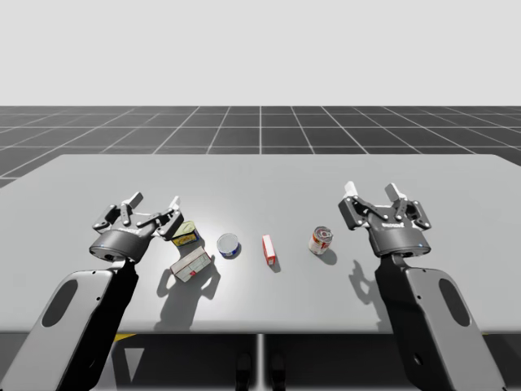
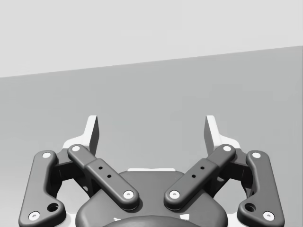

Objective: Grasp the gelatin box and hold it up.

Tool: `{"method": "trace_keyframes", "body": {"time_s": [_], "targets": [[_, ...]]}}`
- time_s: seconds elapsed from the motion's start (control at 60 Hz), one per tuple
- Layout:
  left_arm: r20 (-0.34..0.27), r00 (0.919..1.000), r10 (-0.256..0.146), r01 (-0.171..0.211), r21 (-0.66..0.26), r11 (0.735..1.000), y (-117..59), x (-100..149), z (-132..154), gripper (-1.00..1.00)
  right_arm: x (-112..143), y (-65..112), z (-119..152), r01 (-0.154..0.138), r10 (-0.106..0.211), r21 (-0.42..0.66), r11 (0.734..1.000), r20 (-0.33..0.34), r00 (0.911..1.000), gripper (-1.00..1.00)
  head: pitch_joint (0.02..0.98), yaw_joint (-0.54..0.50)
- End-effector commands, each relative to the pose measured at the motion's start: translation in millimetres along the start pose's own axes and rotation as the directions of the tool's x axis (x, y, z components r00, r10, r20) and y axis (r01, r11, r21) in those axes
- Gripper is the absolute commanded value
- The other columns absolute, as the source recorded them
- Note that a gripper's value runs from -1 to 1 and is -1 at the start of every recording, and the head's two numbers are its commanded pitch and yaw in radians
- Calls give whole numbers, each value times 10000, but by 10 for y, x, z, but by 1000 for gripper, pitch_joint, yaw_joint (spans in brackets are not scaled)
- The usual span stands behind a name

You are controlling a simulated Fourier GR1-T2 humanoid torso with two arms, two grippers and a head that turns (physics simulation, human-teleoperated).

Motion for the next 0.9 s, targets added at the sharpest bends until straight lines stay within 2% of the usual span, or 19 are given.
{"method": "trace_keyframes", "body": {"time_s": [0.017, 0.2, 0.333, 0.417, 0.483, 0.5, 0.667, 0.767, 0.833, 0.9], "targets": [[3, 10000, -16, 16, -4, 10000, -4, 1, -2, -1000, -2, 8, 3, -9, 10, -203, 9998, 71, 10000, -1000, 84, -15], [9, 10000, -23, 23, 11, 10000, -5, 3, -2, -1000, 0, 4, -18, 199, -193, 160, 9997, -350, 9992, -1000, 134, -19], [12, 10000, -74, 74, 25, 10000, -11, 2, 0, -1000, -7, 4, -18, 35, -25, 241, 9997, -417, 9991, -1000, 234, -19], [41, 9998, -181, 181, 109, 9998, -10, -3, -6, -1000, -16, 11, -18, -256, 268, 278, 9993, -426, 9987, -1000, 310, -22], [49, 9997, -234, 233, 135, 9996, -11, -6, -8, -1000, -18, 10, -20, -267, 280, 296, 9992, -418, 9987, -1000, 355, -24], [53, 9997, -246, 245, 139, 9996, -11, -7, -8, -1000, -20, 10, -21, -304, 316, 304, 9991, -425, 9986, -1000, 392, -24], [66, 9996, -278, 277, 145, 9995, -6, -10, -12, -1000, -19, 10, -20, -420, 432, 311, 9986, -399, 9983, -1000, 551, -29], [79, 9995, -307, 306, 141, 9994, -7, -8, -15, -1000, -19, 13, -22, -511, 523, 301, 9982, -399, 9978, -1000, 629, -31], [88, 9993, -352, 351, 135, 9993, -12, -9, -17, -1000, -28, 20, -23, -698, 709, 276, 9972, -415, 9966, -1000, 669, -30], [103, 9990, -432, 430, 140, 9990, -20, -11, -18, -1000, -30, 26, -21, -708, 719, 257, 9972, -462, 9963, -1000, 717, -28]]}}
